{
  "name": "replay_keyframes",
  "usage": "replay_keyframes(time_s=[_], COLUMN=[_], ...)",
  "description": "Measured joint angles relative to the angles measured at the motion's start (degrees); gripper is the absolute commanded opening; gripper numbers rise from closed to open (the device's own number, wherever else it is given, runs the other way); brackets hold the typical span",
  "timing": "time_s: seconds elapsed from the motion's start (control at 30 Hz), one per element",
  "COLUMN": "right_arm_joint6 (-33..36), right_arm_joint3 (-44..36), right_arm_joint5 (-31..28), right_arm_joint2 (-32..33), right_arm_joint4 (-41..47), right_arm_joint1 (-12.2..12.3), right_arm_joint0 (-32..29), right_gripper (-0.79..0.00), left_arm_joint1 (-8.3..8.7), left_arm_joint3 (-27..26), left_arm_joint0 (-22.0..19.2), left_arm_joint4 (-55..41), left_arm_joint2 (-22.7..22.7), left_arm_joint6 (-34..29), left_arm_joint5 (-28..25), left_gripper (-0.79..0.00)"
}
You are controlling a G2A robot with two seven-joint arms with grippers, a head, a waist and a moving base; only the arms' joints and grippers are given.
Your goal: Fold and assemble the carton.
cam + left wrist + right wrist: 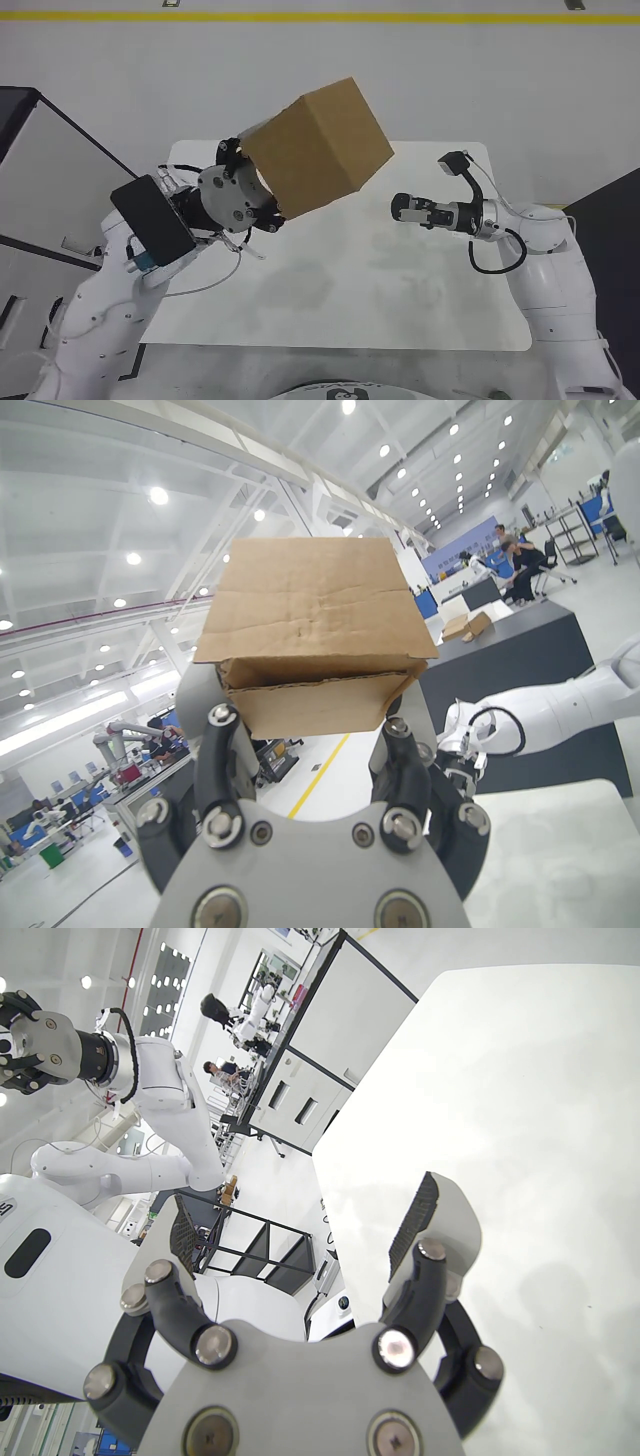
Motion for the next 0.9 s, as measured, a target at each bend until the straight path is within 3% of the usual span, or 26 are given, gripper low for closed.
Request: replay_keyframes(time_s=[0.27,0.47,0.77,0.9], right_arm_joint6=[0.0,0.0,0.0,0.0], right_arm_joint3=[0.0,0.0,0.0,0.0], right_arm_joint5=[0.0,0.0,0.0,0.0], right_arm_joint2=[0.0,0.0,0.0,0.0], right_arm_joint4=[0.0,0.0,0.0,0.0], right_arm_joint1=[0.0,0.0,0.0,0.0], right_arm_joint0=[0.0,0.0,0.0,0.0], right_gripper=[0.000,0.000,0.000,0.000], left_arm_joint1=[1.24,1.75,1.75,1.81], left_arm_joint3=[-0.5,-1.3,-1.1,1.9], left_arm_joint0=[-0.5,-1.3,-1.2,-1.1], left_arm_joint4=[-1.9,-6.9,-6.8,-8.0], left_arm_joint2=[-6.0,-7.2,-7.1,-4.5], left_arm_joint6=[-16.6,-27.0,-26.6,-30.3], left_arm_joint5=[-10.8,-15.0,-15.0,-16.9], left_gripper=[-0.785,-0.785,-0.785,-0.785])
